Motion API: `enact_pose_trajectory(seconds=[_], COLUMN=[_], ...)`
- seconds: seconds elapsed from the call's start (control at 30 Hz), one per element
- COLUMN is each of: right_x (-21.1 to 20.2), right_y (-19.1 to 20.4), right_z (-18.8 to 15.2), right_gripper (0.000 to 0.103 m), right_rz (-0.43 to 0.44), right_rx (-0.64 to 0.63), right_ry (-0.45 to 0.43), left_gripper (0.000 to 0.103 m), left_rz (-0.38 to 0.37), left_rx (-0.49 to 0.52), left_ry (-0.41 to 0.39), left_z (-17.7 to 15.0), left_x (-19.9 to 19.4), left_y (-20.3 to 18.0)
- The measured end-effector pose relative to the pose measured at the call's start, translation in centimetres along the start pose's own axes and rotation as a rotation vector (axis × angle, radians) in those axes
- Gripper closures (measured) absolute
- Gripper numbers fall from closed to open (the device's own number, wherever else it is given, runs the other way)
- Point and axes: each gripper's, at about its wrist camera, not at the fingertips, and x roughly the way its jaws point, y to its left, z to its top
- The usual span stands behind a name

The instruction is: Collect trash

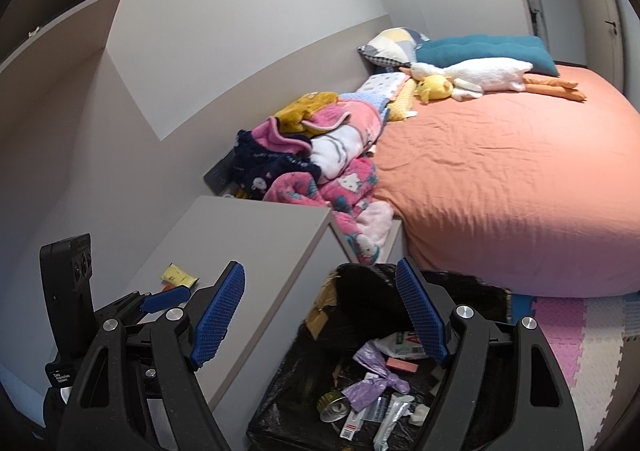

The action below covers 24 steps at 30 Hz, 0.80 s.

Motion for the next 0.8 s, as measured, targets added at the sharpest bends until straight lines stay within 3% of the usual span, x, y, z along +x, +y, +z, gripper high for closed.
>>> enact_pose_trajectory(seconds=[0.8], right_x=[7.8], right_y=[9.6], right_z=[-0.8], right_gripper=[0.025], right_rz=[0.188], right_rx=[-0.119], right_ry=[0.122], left_gripper=[0.007], left_rz=[0.168], left_rx=[-0.165], left_ry=[-0.024], left_z=[-3.8], left_x=[-4.2], left_y=[10.0])
